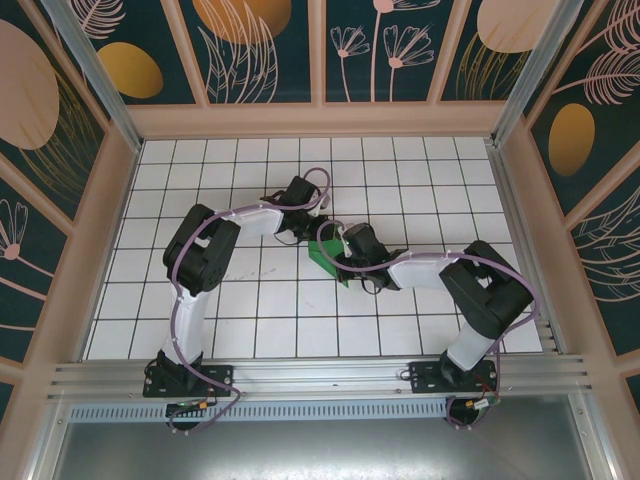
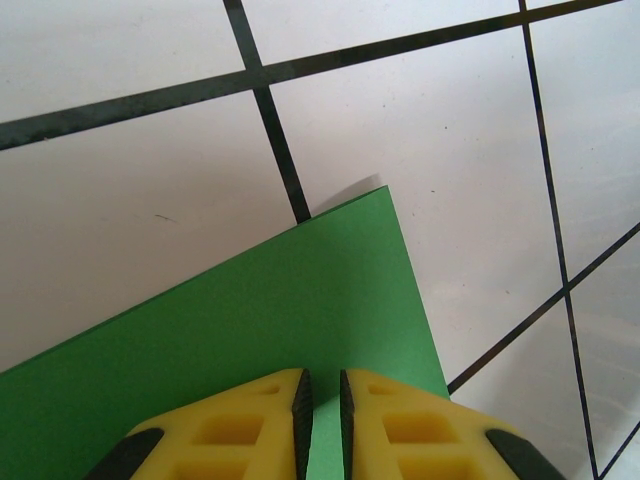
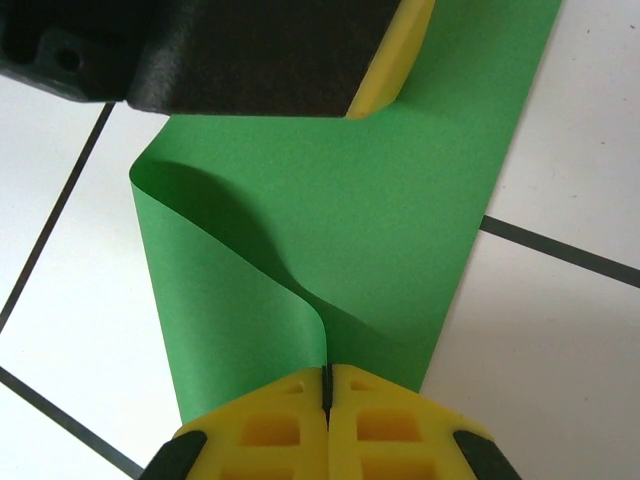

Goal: Fold a paper plane with a square sheet of paper (fold left side to right side)
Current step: Third fold the triangle at the center of the table.

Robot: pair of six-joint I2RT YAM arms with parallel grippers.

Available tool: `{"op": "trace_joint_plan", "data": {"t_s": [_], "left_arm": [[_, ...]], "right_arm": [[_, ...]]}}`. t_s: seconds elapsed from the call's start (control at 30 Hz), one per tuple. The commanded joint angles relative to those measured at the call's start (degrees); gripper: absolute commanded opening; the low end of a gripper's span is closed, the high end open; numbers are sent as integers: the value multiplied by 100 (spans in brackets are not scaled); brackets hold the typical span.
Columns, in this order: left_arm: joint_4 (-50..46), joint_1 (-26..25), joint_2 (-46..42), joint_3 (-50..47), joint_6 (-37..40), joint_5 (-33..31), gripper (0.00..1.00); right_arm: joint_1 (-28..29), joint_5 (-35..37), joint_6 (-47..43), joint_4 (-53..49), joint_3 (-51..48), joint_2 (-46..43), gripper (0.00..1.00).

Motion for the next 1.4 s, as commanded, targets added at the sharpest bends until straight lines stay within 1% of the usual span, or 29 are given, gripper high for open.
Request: {"op": "trace_joint_plan", "data": {"t_s": [0.0,0.73,1.37], "left_arm": [[-185,-63,263,-146,81,-179,21],[-174,-75,259,-164,64,-182,20],[-185,-101,281,-137,54,-173,21]], "right_arm": [[-51,114,79,-79,155,-15,0],[-73,135,115,35,47,-206,0],[-82,154,121,-22,137,55,0]]}}
